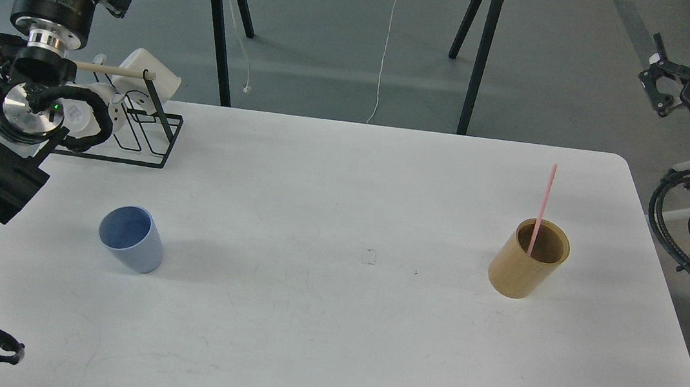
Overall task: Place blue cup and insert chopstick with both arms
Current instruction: 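Move the left gripper down from the rack toward the blue cup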
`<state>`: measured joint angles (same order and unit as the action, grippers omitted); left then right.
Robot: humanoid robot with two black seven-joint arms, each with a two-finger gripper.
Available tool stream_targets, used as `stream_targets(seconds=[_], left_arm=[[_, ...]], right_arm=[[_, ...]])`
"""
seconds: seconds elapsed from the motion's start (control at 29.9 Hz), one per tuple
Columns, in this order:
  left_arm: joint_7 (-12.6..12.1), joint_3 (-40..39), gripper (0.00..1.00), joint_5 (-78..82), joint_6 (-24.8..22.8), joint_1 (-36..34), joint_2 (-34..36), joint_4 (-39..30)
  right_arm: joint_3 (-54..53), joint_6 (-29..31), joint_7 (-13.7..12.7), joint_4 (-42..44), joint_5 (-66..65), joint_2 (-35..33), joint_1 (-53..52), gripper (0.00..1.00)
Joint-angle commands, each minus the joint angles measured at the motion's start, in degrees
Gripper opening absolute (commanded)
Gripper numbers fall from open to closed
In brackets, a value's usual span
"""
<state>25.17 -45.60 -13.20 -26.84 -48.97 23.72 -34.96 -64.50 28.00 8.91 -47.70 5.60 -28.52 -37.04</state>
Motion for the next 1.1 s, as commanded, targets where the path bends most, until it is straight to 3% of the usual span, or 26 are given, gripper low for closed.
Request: stream_targets(seconds=[0.0,0.23,0.33,0.5,0.74,1.07], left_arm=[[-0.29,0.07,1.0,-0.07,0.21,0.2,0.1,0.07],[-0.82,1.83,1.0,0.54,-0.76,0.28,2.12,-1.16],[-0.91,7.44,1.0,3.08,-1.16,0.11,6.06,-6.77],[-1.43,13.61,0.99,19.66,-1.16,-0.6,16.08,-15.48],[-1.61,13.78,0.99,49.03,-1.16,-0.16,24.53,-18.21],[-1.61,15.01,0.93,73.9,-1.16,3.8,35.25,-30.24]], right_arm=[[0.07,0.0,-0.03,-0.2,-0.07,0.04,0.22,0.99],[-0.01,0.0,-0.03,-0.72,0.02,-0.22,0.22,0.99],[-0.01,0.0,-0.03,-0.72,0.02,-0.31,0.39,0.99],[-0.1,0.0,0.05,-0.72,0.02,-0.31,1.62,0.99],[-0.1,0.0,0.05,-0.72,0.02,-0.49,2.59,0.99],[-0.28,0.0,0.05,-0.81,0.02,-1.36,2.68,0.99]])
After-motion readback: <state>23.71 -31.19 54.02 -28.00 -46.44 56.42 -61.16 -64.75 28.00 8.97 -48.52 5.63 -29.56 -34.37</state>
